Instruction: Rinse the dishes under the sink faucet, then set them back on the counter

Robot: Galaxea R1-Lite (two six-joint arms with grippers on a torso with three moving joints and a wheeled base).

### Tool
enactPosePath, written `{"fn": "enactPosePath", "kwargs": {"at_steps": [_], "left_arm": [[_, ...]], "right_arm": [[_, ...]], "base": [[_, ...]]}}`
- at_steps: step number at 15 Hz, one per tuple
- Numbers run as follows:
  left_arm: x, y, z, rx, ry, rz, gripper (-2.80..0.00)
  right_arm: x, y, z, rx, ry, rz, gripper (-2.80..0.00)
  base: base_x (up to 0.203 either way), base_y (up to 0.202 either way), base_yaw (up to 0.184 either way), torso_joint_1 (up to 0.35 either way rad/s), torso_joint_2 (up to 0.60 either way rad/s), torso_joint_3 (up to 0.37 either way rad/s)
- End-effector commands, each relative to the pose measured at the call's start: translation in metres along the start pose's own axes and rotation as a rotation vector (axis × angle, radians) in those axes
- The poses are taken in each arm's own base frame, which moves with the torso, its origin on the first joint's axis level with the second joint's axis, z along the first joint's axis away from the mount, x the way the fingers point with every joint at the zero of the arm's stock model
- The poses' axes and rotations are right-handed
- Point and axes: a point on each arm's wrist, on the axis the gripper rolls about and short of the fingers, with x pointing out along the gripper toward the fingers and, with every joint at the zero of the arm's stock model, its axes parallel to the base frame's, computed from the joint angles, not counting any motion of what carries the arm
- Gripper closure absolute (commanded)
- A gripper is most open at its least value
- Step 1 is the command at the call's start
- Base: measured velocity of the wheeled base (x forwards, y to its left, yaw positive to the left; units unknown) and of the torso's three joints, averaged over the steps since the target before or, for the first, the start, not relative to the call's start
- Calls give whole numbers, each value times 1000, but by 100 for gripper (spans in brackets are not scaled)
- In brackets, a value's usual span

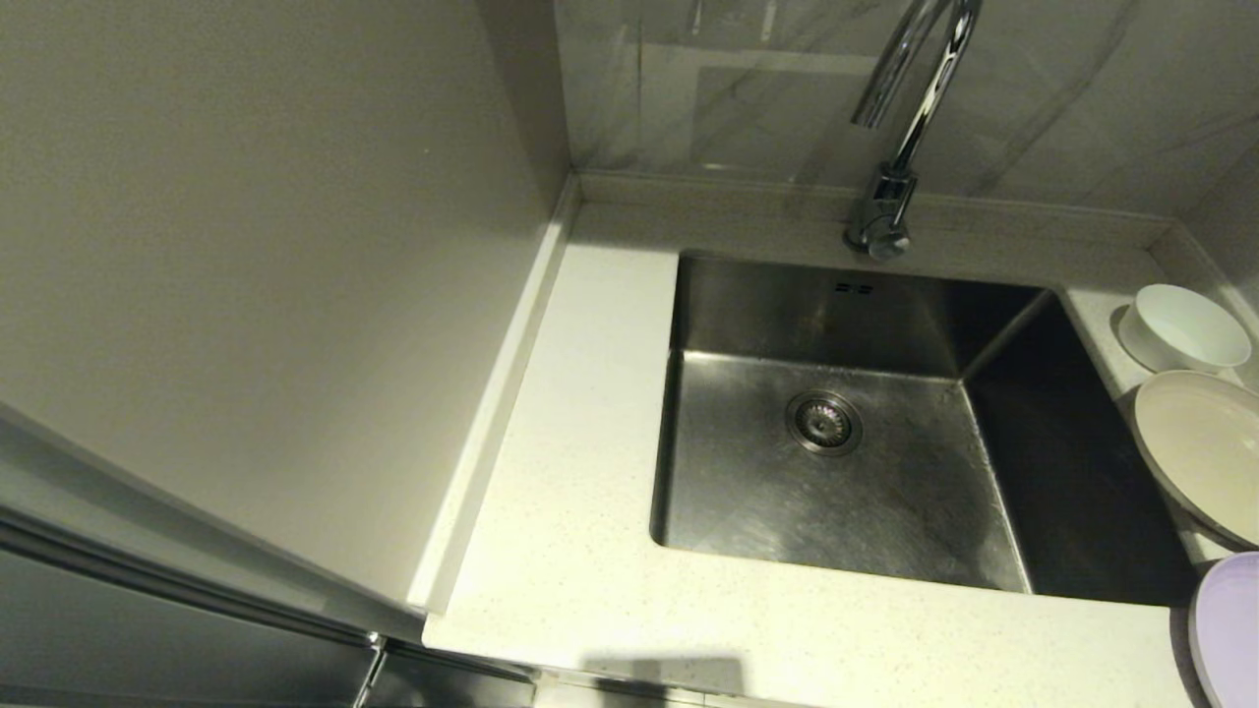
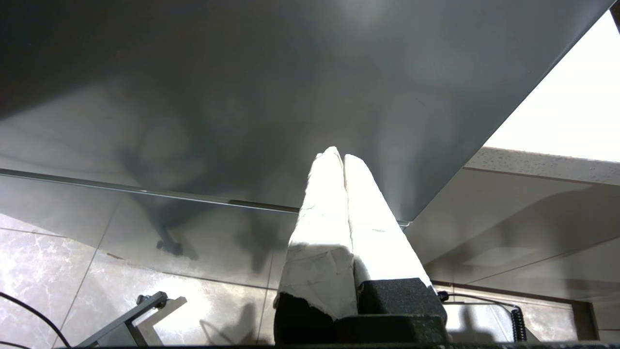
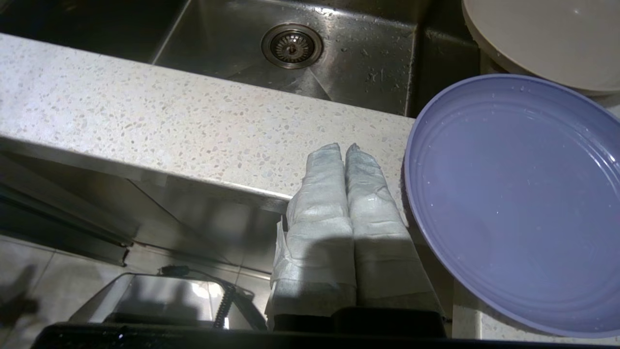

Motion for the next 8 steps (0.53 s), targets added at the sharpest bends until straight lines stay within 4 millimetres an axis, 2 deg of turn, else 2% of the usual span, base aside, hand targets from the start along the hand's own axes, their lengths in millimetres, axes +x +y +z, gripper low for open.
{"fn": "enactPosePath", "kwargs": {"at_steps": [1,8], "left_arm": [[0,0,0,0,-3,1,0],[0,0,0,0,-3,1,0]], "right_arm": [[0,0,0,13,-6,0,0],[1,0,0,15,-24,-1,0]], "base": [[0,0,0,0,0,0],[0,0,0,0,0,0]]}}
